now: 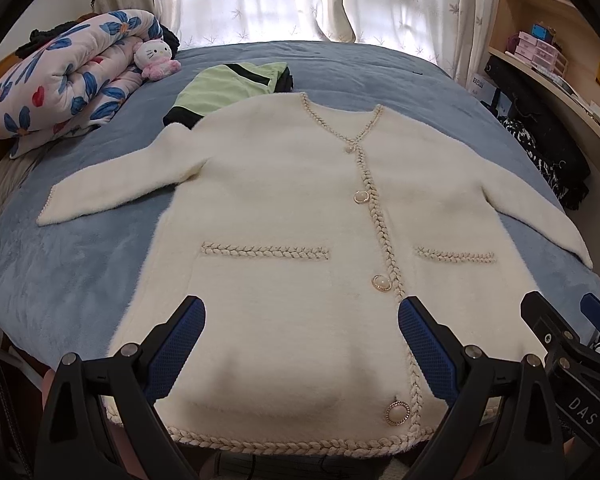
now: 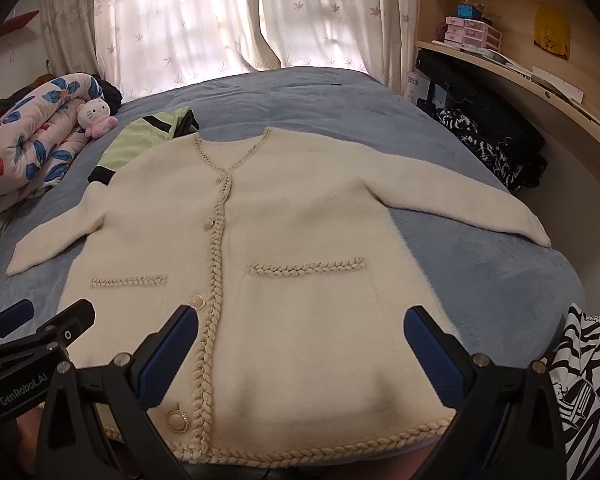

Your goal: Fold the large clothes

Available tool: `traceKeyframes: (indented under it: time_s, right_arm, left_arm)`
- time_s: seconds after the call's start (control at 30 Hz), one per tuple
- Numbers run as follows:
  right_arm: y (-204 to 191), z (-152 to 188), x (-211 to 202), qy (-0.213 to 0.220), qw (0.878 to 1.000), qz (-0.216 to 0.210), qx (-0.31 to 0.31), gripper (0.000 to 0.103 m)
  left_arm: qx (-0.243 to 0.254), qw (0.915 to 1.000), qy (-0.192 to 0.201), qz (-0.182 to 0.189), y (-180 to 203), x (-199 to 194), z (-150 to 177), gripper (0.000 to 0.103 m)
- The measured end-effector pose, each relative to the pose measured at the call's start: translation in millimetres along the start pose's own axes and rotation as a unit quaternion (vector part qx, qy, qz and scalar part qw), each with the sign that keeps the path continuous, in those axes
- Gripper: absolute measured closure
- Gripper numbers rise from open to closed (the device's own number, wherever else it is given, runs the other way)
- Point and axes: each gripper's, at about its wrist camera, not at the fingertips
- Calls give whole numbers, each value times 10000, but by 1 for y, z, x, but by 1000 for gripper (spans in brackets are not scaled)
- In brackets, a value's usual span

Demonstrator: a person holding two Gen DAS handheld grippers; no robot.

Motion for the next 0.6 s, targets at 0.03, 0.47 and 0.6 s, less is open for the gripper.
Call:
traceKeyframes:
  time_s: [0.03,0.47,0.6]
  right_arm:
    - [0,0,0,2,10000,2,-3,0]
    - [0,1,1,1,10000,14,23,0]
    - [0,0,1,-1,10000,13,25,0]
  left_arm:
    - [-5,10000,8,0,0,0,0,6]
    - [8,10000,14,-4,1,-1,1,6]
    - [9,10000,13,-3,1,0,1,6]
Point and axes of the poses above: each gripper's, at about its wrist camera, not at the fingertips, and x roughly the way its jaws point, y to its right, z to its underside, and after that the axes turned 14 degrees about -z, right-handed
